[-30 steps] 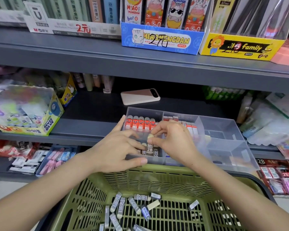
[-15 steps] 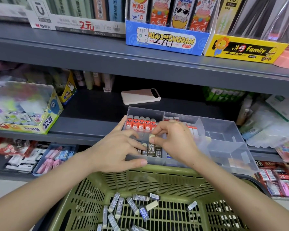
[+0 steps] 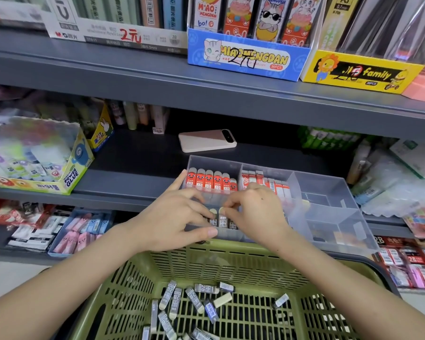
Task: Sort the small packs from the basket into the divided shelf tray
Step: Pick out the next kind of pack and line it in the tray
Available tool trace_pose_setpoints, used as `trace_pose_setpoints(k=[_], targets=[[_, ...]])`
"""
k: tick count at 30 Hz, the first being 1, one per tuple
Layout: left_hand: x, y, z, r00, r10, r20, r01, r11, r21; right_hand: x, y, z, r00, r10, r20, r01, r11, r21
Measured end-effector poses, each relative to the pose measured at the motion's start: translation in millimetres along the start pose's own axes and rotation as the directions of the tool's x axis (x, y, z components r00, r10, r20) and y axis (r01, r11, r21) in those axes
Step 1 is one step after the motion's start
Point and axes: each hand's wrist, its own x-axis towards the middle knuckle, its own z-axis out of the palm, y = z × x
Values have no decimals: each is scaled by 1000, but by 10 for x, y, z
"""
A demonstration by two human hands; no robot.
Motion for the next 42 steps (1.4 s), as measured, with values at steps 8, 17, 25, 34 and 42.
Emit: trace_pose_setpoints(k=[8, 17, 25, 34, 42], targets=[[3, 36, 12, 999, -9, -39, 10, 1000, 14, 73, -19, -56, 966, -117, 229, 174, 952, -252], [-382, 215, -43, 913, -166, -372, 180, 984, 4, -400, 30, -205, 958, -160, -236, 189, 977, 103], [-890, 520, 39, 810, -382, -445, 372, 921, -113, -1304, -44, 608, 978, -207, 11, 195, 938, 286], [-1108, 713, 266, 722, -495, -483, 398, 868, -295, -1350, -233, 1857, 944, 133, 301, -119, 991, -62], [-1065, 830, 384, 668, -718, -195, 477, 614, -628, -1339, -193, 2071, 885, 382, 266, -345, 922, -177]])
